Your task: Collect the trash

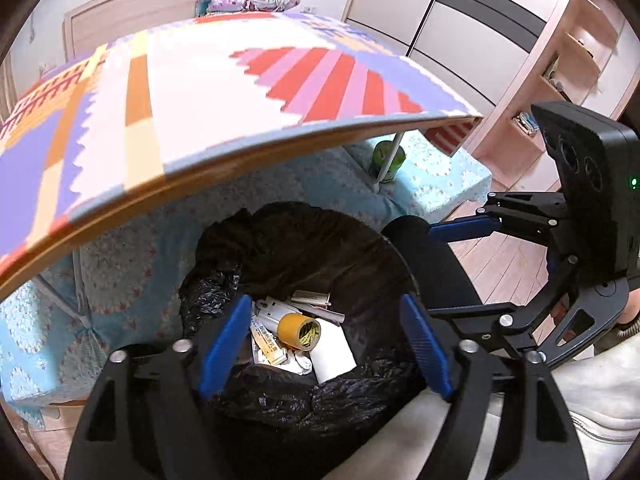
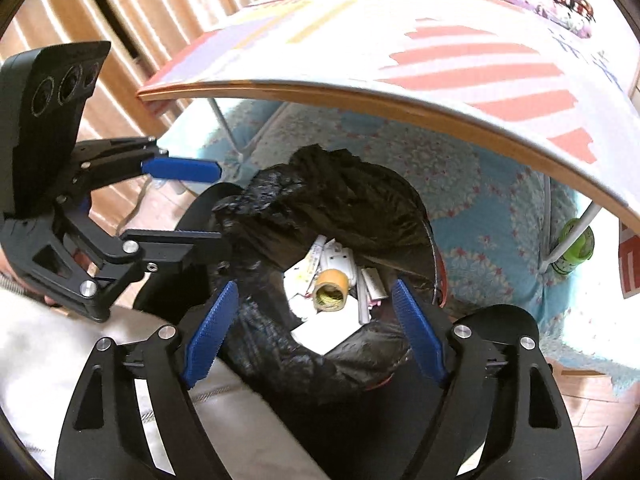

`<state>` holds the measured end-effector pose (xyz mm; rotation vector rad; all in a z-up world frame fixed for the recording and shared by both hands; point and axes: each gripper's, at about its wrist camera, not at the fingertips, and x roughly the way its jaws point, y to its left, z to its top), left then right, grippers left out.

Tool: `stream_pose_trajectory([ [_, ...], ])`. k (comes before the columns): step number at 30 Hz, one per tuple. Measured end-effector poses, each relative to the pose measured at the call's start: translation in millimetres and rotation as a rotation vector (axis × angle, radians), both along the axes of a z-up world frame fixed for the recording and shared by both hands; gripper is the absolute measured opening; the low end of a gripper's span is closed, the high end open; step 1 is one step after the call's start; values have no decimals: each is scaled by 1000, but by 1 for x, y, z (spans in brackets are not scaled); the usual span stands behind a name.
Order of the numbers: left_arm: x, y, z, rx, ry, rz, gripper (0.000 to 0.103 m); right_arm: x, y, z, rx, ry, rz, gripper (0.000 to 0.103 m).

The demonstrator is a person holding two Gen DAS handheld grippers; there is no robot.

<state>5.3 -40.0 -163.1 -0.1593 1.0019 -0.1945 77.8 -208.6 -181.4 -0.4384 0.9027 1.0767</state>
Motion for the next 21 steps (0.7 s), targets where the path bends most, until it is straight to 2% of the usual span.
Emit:
stream_pose_trajectory([
  [2, -6, -1, 10, 20, -16, -3, 81, -6, -6, 10, 14, -10, 13, 80],
  [6, -15, -5, 24, 54, -51, -11, 82, -12, -16, 24, 39, -12, 19, 83],
  [9, -20, -5, 31, 41, -66, -3, 82, -20, -24, 33, 33, -31, 36, 84],
  [13, -28, -10, 42, 25, -86, -19, 82, -21, -32, 37, 40, -22, 19, 84],
  [18, -33, -17, 46, 73, -96, -16, 82, -21, -33, 34, 30, -29, 20, 85],
  [21, -33, -14, 46, 43, -96, -9, 82, -19, -32, 33, 32, -21, 20, 85],
])
